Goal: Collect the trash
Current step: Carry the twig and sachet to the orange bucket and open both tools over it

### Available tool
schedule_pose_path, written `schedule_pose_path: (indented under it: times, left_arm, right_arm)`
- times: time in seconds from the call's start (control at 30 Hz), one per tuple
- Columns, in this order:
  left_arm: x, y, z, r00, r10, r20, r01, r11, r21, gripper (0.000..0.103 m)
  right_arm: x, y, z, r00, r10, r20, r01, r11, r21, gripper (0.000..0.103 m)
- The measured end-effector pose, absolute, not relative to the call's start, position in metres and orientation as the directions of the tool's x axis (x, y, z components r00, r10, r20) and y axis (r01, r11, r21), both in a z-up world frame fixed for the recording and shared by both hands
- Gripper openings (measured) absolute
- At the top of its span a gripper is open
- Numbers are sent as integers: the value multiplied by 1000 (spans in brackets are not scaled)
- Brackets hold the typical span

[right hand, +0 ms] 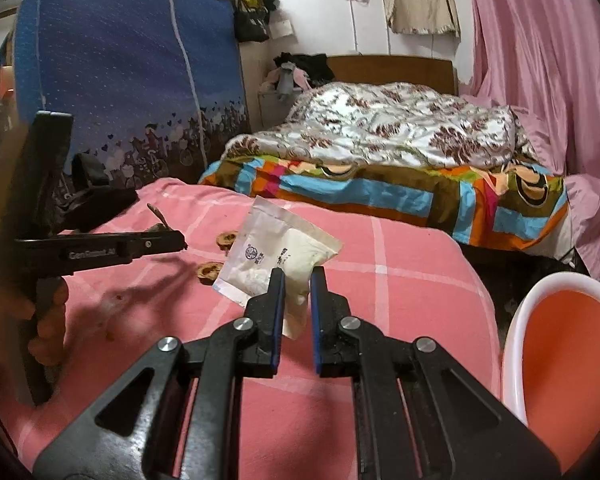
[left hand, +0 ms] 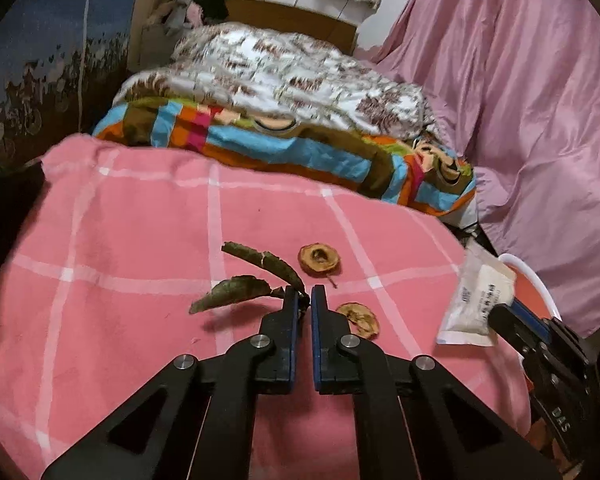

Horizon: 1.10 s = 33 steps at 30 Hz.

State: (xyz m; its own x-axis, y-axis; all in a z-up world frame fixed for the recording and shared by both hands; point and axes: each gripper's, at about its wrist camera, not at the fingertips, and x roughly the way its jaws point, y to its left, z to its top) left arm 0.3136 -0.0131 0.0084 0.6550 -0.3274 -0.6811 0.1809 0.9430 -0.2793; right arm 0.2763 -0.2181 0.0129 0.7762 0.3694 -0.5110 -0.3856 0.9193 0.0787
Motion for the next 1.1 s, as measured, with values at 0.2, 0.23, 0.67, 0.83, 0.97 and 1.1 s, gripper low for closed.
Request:
schedule_pose_path:
  times: [0.2,0.23,0.67,0.83,0.97,1.1]
  left_arm:
    - [278,-18,34,735,-323,-596,236,946,-221,4]
    - [272,-20,38,751,-319,-578,244,948,-206,4]
    - [190,-78,103,876,-410,-252,431,902,31,4]
    - [176,-113,111,845,-495,-204,518,851,80,4]
    - [167,-141,116,820,-546,-172,567,816,115,4]
    - [165,-166,117,789,-593,-163,612,781,126,4]
  right_arm:
    - [253,-218,30,830,379,-409,-397,917,42,20]
    - [250,-220,33,840,379,-389,-397,917,36,20]
    - [193,-268,80,948,305,-88,-305,952,15,20]
    - [175,-299,89,975,218,-35,-218,976,14,20]
    - [163,-322,92,990,142,-12,-142,990,-3,20]
    - [156,-341,90,997,75,-12,-76,997,-8,20]
